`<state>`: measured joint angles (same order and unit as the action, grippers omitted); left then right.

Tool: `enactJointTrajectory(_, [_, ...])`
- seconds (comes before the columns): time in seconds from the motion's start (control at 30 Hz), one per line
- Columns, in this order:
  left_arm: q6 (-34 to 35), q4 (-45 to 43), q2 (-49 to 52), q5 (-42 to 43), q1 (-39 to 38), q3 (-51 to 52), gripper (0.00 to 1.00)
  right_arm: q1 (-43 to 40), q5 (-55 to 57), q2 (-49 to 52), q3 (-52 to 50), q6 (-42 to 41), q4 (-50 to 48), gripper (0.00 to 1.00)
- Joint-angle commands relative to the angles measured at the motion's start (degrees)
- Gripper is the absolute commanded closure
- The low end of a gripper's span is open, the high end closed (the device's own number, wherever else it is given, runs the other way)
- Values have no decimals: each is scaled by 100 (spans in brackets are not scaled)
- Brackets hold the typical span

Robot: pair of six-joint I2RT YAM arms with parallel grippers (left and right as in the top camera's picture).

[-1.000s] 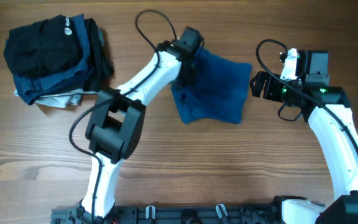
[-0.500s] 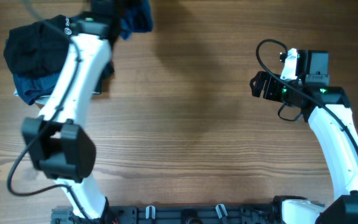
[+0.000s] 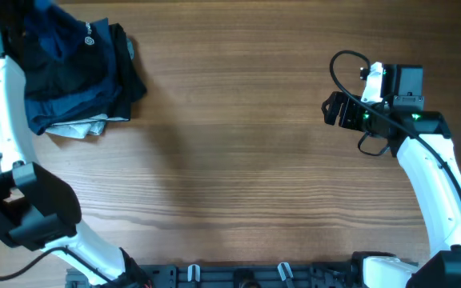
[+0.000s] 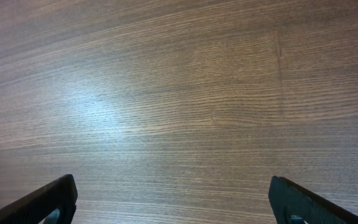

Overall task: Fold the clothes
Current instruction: 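Carry the shirt left with the left gripper onto the dark clothes stack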

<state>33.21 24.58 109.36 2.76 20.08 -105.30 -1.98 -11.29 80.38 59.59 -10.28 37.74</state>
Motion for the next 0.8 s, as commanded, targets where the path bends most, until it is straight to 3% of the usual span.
enactJointTrajectory(0.0, [70, 522, 177, 282, 2, -164, 96, 9, 98, 42, -37, -37, 0, 1])
enactJointTrajectory(0.13, [72, 732, 151, 393, 2, -164, 96, 9, 98, 42, -37, -35, -2, 1])
enactJointTrajectory(0.27, [221, 85, -4, 807, 2, -166, 96, 9, 98, 42, -37, -35, -2, 1])
enactJointTrajectory(0.37, [1185, -780, -85, 927, 4, -166, 96, 9, 98, 42, -37, -35, -2, 1])
enactJointTrajectory(0.43, [2339, -1292, -83, 944, 13, -164, 96, 9, 98, 42, -37, -35, -2, 1])
enactJointTrajectory(0.53, [2916, -1604, -83, 938, 13, -164, 96, 9, 98, 42, -37, -35, -4, 1])
enactJointTrajectory(0.67, [3025, -1276, -63, 914, 13, -160, 96, 9, 98, 42, -37, -35, -2, 0])
enactJointTrajectory(0.77, [2809, -317, 17, 763, 13, -153, 96, 9, 98, 42, -37, -35, -2, 1])
